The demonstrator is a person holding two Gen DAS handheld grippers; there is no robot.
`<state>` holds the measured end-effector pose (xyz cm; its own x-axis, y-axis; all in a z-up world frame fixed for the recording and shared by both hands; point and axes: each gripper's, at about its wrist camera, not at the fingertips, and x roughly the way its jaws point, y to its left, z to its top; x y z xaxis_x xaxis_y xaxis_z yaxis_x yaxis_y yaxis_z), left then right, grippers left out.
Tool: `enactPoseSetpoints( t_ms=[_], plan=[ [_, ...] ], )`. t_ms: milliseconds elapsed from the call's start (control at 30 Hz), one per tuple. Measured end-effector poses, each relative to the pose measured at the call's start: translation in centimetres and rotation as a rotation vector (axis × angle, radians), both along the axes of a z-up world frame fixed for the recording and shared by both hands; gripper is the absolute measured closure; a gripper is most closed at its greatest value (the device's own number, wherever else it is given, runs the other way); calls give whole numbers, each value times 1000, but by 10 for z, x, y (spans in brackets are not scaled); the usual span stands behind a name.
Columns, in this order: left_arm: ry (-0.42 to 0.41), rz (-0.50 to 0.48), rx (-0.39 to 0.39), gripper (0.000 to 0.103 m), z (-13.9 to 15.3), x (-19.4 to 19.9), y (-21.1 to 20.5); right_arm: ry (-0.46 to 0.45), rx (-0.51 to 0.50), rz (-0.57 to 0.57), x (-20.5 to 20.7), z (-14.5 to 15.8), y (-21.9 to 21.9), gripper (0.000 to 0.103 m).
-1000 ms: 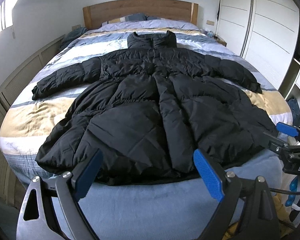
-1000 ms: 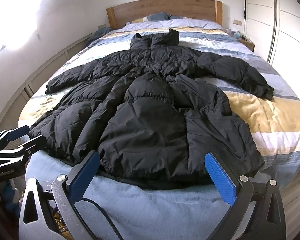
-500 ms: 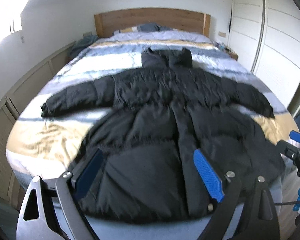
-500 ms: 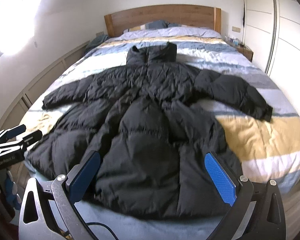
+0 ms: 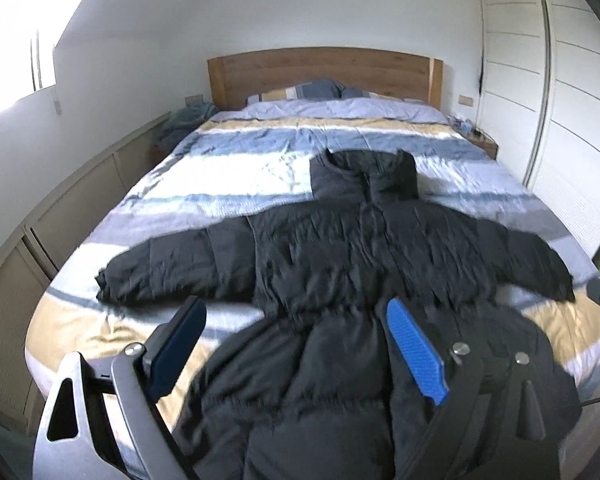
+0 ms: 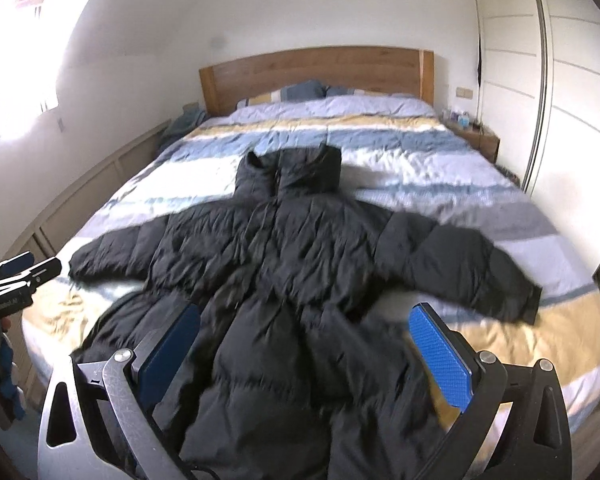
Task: Fold large clothes
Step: 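Grasp the coat sleeve nearest the right tool and lift it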
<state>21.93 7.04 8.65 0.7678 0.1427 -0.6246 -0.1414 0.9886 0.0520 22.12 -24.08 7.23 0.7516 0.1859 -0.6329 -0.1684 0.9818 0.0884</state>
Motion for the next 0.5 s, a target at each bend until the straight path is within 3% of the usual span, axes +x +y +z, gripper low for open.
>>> enactPoseSetpoints(
  t_ms=[267,500],
  plan=[
    [-44,48,16,10,14,78,19,-43,43,-56,65,6,-22,0],
    [-4,70,13,10,-19,143,24,16,82,-161,127,-32,-54,0]
  ],
)
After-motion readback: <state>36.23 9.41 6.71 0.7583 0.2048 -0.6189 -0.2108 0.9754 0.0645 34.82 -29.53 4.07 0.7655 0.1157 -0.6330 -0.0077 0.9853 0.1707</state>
